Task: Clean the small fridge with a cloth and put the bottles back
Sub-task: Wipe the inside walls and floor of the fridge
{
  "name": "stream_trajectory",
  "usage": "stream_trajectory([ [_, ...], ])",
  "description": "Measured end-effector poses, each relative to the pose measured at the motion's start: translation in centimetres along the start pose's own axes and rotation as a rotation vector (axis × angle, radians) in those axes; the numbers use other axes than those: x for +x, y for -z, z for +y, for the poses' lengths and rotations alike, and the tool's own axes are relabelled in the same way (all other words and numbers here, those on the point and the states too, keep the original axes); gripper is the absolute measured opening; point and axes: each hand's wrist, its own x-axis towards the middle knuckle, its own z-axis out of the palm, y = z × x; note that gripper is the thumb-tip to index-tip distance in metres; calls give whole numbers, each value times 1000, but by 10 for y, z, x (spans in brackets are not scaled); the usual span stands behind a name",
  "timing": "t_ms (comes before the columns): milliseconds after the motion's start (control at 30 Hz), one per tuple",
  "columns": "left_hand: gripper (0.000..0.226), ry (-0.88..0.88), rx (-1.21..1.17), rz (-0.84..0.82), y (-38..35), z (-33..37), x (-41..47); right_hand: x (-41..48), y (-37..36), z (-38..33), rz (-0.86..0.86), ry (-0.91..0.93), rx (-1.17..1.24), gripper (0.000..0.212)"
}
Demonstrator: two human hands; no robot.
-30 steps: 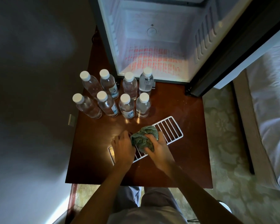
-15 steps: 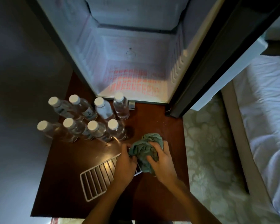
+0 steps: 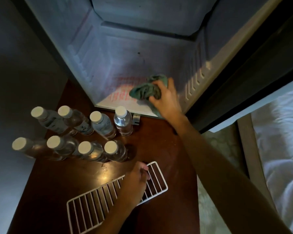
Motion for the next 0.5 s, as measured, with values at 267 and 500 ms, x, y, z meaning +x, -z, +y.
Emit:
stream_trajectory([
  [267,15,-186,108,67,6,33,36,68,-10,7,-39,26,-184,48],
  [500,30,-333,181,171,8,64,68,83,-14,17,25,38,-298,47],
])
